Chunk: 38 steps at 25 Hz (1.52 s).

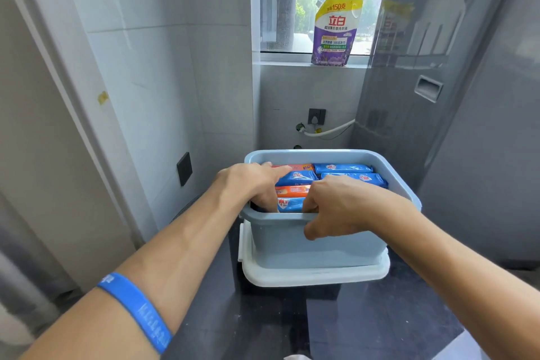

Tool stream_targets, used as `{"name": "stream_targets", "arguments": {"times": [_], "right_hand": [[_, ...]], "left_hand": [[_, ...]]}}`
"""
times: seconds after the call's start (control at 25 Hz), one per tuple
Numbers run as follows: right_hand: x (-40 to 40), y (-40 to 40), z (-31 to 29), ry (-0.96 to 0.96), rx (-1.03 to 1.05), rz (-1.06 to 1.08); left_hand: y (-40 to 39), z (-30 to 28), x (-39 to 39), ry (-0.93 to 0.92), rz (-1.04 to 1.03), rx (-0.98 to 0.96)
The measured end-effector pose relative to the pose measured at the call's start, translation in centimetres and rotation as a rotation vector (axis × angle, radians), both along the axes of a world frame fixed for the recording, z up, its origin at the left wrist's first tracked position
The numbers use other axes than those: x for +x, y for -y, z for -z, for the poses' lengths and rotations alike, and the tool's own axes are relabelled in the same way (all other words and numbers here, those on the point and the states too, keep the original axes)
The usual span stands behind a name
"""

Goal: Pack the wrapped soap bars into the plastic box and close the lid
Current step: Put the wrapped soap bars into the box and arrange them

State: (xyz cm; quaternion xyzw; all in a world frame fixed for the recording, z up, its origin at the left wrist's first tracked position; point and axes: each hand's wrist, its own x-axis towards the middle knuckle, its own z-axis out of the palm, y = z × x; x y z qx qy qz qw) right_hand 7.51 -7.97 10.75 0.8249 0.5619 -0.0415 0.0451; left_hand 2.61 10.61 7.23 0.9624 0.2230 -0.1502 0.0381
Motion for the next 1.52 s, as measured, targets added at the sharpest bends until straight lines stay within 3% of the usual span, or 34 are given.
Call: {"name": "stream_targets", "arguments": {"times": [0.12,0.2,0.28,0.36,0.44,0.48,0.56,0.6,0.64,0.68,0.8,0.88,0.92,0.96,1.04,1.08,1.12,1.2,1.32,1.44,1.52], "right_hand": [[0.2,1.9,0.6,-0.163,0.089,0.07],[-0.4,3.5,2.1,-0.119,0.163,0.073],[-1.9,5.0,4.4,-0.023,0.407,0.045],[-4.3,7.7,6.5,-0.071,0.712,0.018],[-6.2,10.0,8.9,-0.019,0.754,-0.131],[-6.9,9.7,10.3,-0.006,0.595,-0.289],[-8.2,9.0,11.1,0.021,-0.018,-0.512],[-8.4,8.1,11.8,-0.077,-0.167,-0.637],[-8.4,8.3,11.8,-0.22,-0.392,-0.52],[-8.6,7.9,12.8,-0.334,-0.362,-0.49],[-9.9,8.7,14.8,-0.152,-0.364,-0.743],[-9.4,10.1,13.1,-0.029,-0.193,-0.683],[-8.9,11.1,12.6,-0.145,-0.094,-0.653],[-8.1,11.3,11.5,-0.328,0.003,-0.604],[-5.9,11.0,6.6,-0.489,0.315,-0.207],[-4.7,10.7,4.9,-0.543,0.513,-0.154],[-3.5,10.0,3.4,-0.519,0.671,-0.122],[-1.4,6.6,0.8,-0.382,0.786,-0.07],[0.5,1.1,0.1,-0.242,0.614,-0.005],[1.7,-1.3,2.1,-0.472,0.311,-0.023],[2.6,-1.5,3.0,-0.587,0.289,-0.039]], "left_hand": [[0.6,0.6,-1.2,0.229,0.014,-0.108],[1.4,1.1,-2.7,0.5,-0.031,-0.266],[2.0,1.8,-3.8,0.784,-0.149,-0.457],[3.1,3.0,-5.0,0.985,-0.259,-0.543],[4.0,3.6,-5.9,1.076,-0.303,-0.524],[4.3,3.8,-6.1,1.086,-0.344,-0.548],[4.5,3.7,-6.3,1.092,-0.452,-0.669],[4.7,3.5,-6.4,1.091,-0.505,-0.752],[4.7,3.3,-6.4,1.084,-0.548,-0.83],[4.7,3.3,-6.5,1.073,-0.574,-0.879],[4.6,3.3,-6.7,1.063,-0.582,-0.918],[4.5,3.3,-6.7,1.088,-0.579,-0.918],[4.5,3.3,-6.7,1.096,-0.576,-0.921],[4.5,3.4,-6.7,1.096,-0.572,-0.919],[4.5,3.5,-6.7,1.097,-0.568,-0.893],[4.5,3.5,-6.7,1.112,-0.57,-0.898],[4.5,3.4,-6.7,1.137,-0.568,-0.936],[4.4,3.1,-6.9,1.185,-0.568,-1.038],[4.2,2.9,-7.4,1.164,-0.574,-1.1],[4.2,3.3,-7.6,1.085,-0.566,-1.073],[4.0,3.3,-7.7,1.067,-0.549,-1.112]]}}
